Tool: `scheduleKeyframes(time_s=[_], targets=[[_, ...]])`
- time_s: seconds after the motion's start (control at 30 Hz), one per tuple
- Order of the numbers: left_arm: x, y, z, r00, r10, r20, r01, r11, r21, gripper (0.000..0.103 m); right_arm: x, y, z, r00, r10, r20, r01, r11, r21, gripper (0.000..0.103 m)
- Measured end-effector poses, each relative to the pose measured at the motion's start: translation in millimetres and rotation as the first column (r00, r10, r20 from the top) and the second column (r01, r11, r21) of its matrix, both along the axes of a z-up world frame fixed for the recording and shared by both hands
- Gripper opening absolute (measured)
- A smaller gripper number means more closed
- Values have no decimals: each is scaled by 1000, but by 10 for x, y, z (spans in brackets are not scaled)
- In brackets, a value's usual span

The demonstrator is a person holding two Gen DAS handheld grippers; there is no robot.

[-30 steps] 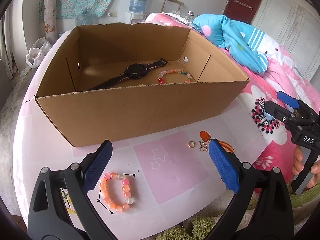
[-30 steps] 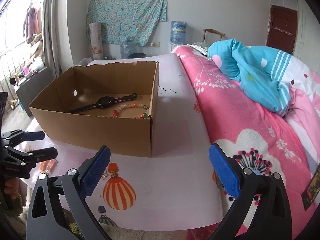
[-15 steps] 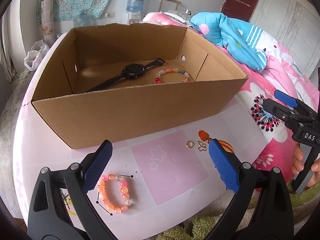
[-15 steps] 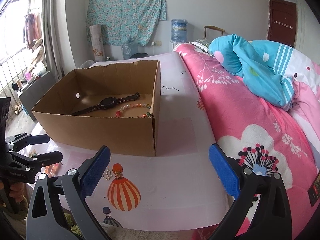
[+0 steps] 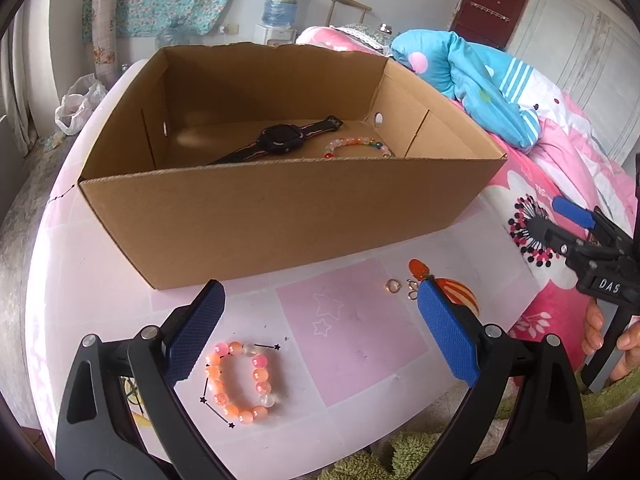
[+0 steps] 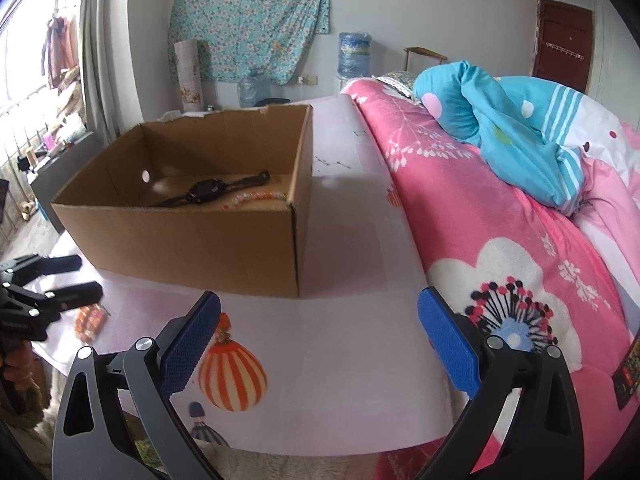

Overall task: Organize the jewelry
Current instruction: 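Withdraw both open tools from the box back toward the remaining gold charms, then close the left tool on a gold ring while the right tool approaches the butterfly charm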

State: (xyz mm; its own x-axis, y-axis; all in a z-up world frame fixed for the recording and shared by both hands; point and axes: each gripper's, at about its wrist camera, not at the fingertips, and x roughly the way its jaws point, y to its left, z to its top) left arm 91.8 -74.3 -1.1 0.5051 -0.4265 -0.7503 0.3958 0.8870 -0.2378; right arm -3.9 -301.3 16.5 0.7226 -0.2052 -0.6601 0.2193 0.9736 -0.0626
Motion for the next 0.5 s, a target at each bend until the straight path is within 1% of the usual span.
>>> scheduleKeyframes(time_s=[0.17,0.23,0.3,0.33,0.43,0.5], targets=[[-97,-29,-22,999,-11,40,10,999,37,93,-29,-55,-184,998,25,-55,-20,996,86,96],[-127,-69,-40,998,-27,50,25,999,46,93,2,-52,-234,997,38,-73,-29,993,118,96],[-145,-136,-63,997,-52,58,49,997,55,93,33,-26,-262,996,49,-81,-38,991,129,96],[-149,-164,-72,996,-61,60,57,997,60,92,47,-11,-278,995,54,-83,-43,990,135,96],[-158,-272,-101,992,-97,80,90,992,88,80,94,47,-329,992,100,-82,-84,980,181,96],[-146,-345,-130,989,-120,87,109,987,117,74,104,101,-362,989,125,-84,-105,972,209,90]])
